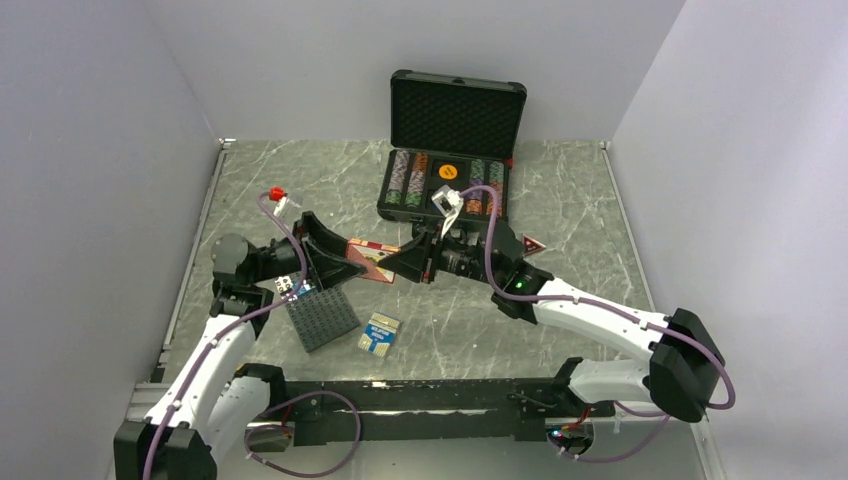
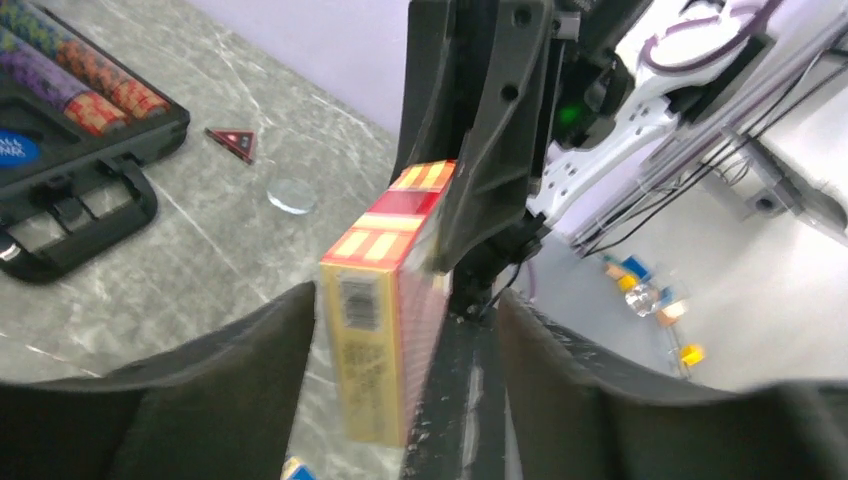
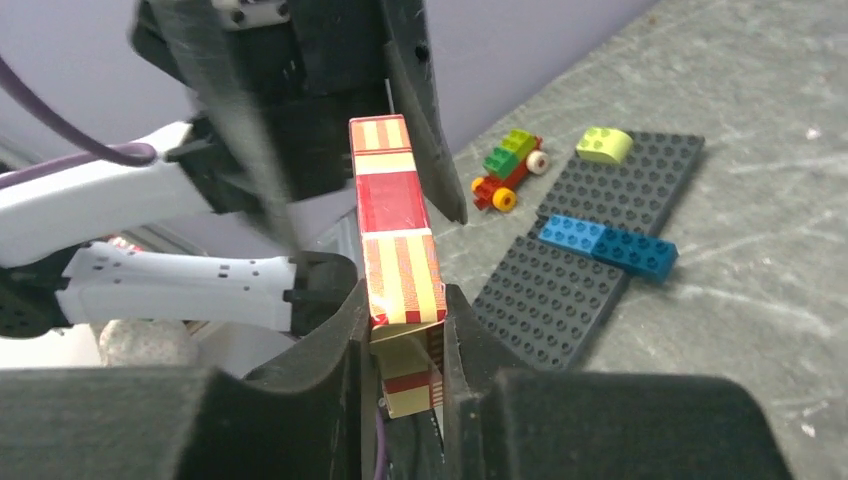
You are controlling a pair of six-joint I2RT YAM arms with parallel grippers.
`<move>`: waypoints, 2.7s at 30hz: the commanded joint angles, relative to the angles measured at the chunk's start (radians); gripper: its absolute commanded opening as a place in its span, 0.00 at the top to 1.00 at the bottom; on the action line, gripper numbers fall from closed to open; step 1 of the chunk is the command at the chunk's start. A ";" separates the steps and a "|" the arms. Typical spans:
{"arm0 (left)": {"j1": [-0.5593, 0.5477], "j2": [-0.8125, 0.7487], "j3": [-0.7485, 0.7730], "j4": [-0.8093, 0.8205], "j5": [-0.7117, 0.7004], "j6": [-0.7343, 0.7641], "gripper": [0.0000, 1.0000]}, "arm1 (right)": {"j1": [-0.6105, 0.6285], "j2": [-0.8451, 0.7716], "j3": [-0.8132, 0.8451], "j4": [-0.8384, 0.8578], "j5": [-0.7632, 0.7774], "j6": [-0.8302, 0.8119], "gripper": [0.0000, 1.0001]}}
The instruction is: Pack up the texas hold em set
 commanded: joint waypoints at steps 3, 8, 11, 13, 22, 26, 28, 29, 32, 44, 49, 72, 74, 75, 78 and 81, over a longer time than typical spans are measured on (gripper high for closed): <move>-0.002 -0.062 0.176 -0.575 -0.196 0.403 0.04 | -0.030 -0.068 0.121 -0.256 0.195 -0.081 1.00; -0.002 -0.123 0.231 -0.802 -0.403 0.548 0.01 | -0.191 -0.072 0.240 -0.512 0.263 -0.089 1.00; -0.001 -0.148 0.233 -0.838 -0.483 0.573 0.01 | -0.362 -0.018 0.295 -0.604 0.183 -0.070 1.00; 0.000 -0.152 0.235 -0.854 -0.509 0.584 0.01 | -0.457 0.048 0.345 -0.641 0.111 -0.069 1.00; 0.000 -0.150 0.239 -0.878 -0.528 0.603 0.01 | -0.684 0.367 0.604 -0.801 -0.060 -0.112 1.00; 0.000 -0.145 0.241 -0.880 -0.524 0.607 0.01 | -0.709 0.523 0.743 -0.920 -0.098 -0.163 1.00; 0.000 -0.144 0.241 -0.879 -0.519 0.607 0.01 | -0.711 0.577 0.791 -0.951 -0.116 -0.173 1.00; 0.000 -0.144 0.243 -0.880 -0.516 0.609 0.01 | -0.711 0.600 0.810 -0.961 -0.131 -0.175 1.00; 0.000 -0.143 0.246 -0.884 -0.517 0.615 0.01 | -0.710 0.657 0.856 -0.986 -0.149 -0.176 1.00; 0.000 -0.145 0.246 -0.891 -0.529 0.622 0.01 | -0.697 0.824 0.949 -1.023 -0.203 -0.133 1.00; 0.000 -0.149 0.246 -0.893 -0.534 0.624 0.01 | -0.697 0.883 0.982 -1.025 -0.226 -0.121 1.00; 0.000 -0.148 0.245 -0.894 -0.525 0.621 0.01 | -0.686 0.979 1.048 -1.097 -0.123 -0.147 0.93; 0.000 -0.148 0.245 -0.894 -0.527 0.620 0.01 | -0.690 0.974 1.038 -1.067 -0.168 -0.122 1.00; 0.000 -0.148 0.245 -0.894 -0.528 0.620 0.01 | -0.690 0.971 1.044 -1.067 -0.175 -0.119 1.00; 0.000 -0.148 0.245 -0.894 -0.528 0.622 0.01 | -0.691 0.956 1.052 -1.051 -0.195 -0.101 1.00; 0.000 -0.149 0.245 -0.894 -0.528 0.621 0.01 | -0.691 0.934 1.063 -1.042 -0.220 -0.088 1.00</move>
